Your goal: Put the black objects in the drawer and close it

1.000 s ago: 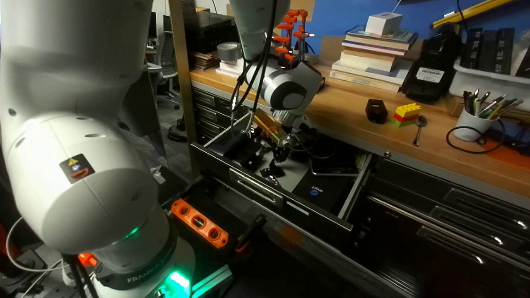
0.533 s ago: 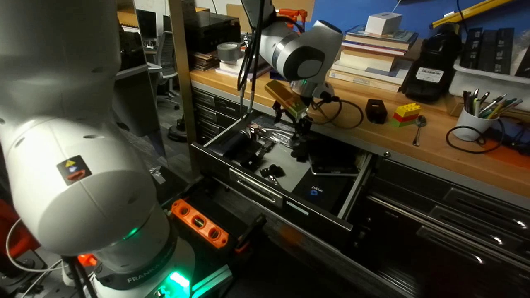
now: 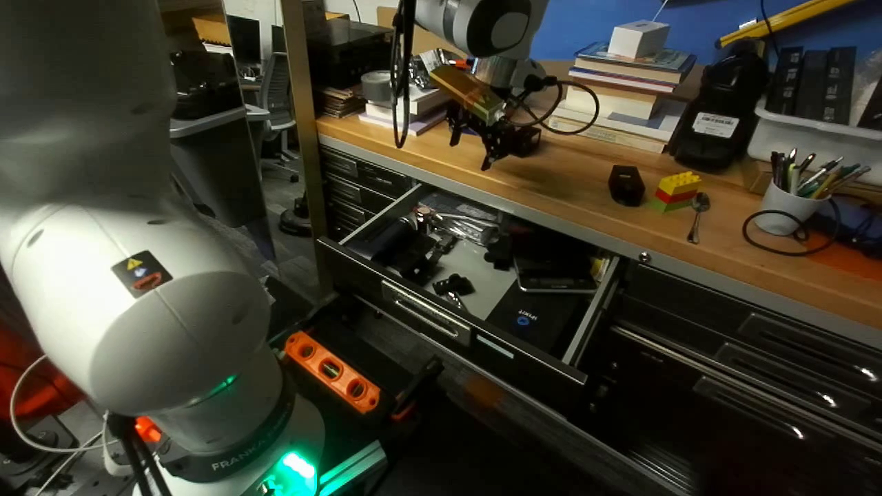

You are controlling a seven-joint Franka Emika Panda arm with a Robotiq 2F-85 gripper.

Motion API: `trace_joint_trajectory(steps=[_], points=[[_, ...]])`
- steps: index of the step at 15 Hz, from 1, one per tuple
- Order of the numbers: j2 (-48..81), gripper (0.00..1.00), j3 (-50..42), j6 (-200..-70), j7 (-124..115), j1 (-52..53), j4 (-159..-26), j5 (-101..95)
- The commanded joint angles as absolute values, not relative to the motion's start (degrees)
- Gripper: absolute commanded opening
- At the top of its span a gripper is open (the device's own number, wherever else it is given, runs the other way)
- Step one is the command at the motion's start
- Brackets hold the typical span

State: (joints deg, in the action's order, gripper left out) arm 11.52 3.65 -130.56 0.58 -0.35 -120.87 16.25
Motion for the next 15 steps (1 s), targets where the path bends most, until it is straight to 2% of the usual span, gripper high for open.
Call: trace_joint_trajectory(steps=[1,7,15], points=[[13.4,1.0,3.2,-129.2,-2.9,1.8,-115.2,11.0],[17.4,1.0,2.4,-134.8,-8.1,4.5,-109.7,-0.1],[28.6,1.0,1.6,-138.4,-7.8,6.1,-98.3,-4.9]])
